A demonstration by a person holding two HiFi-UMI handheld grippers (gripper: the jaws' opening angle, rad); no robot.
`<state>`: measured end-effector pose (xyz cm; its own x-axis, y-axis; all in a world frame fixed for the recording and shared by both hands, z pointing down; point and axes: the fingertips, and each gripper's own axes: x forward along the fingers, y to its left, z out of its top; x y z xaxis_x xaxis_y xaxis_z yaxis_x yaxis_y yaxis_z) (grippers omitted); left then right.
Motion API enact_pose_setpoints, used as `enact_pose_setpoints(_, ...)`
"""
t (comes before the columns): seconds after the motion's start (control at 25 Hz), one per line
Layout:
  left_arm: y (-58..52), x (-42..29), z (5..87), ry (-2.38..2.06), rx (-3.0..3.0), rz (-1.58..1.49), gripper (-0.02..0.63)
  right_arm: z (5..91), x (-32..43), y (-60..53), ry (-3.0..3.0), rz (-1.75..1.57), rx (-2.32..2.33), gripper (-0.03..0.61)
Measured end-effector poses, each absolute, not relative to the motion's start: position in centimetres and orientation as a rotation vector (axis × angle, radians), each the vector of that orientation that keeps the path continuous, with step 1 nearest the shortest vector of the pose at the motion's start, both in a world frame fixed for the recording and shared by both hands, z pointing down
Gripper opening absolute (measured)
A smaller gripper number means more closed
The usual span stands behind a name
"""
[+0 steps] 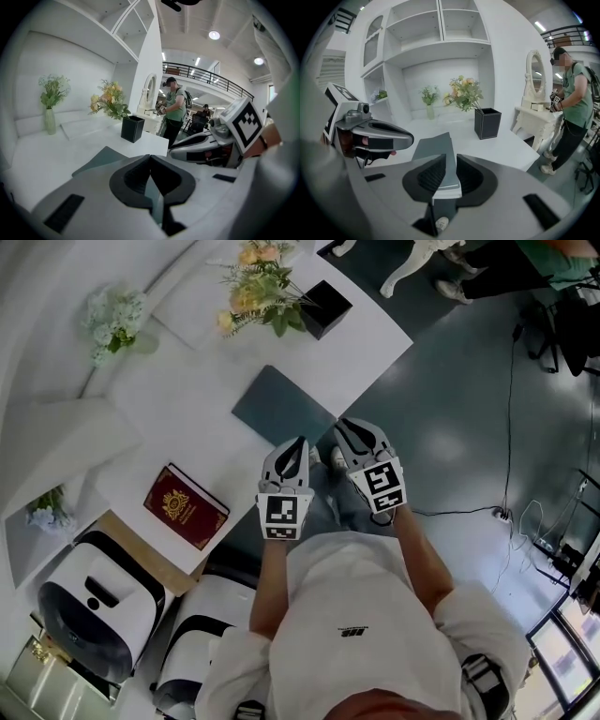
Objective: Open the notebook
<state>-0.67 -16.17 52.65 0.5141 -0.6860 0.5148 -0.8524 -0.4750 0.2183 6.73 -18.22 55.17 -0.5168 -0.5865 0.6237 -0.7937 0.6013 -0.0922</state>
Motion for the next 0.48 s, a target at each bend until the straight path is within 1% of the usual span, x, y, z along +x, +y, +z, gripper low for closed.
enact_pose_setpoints(0.48,-16.5,0.5,55.7,-1.254,2.271,0.534,0.0,59.3,6.8,-18.5,-2.274,0.566,1.01,0.074)
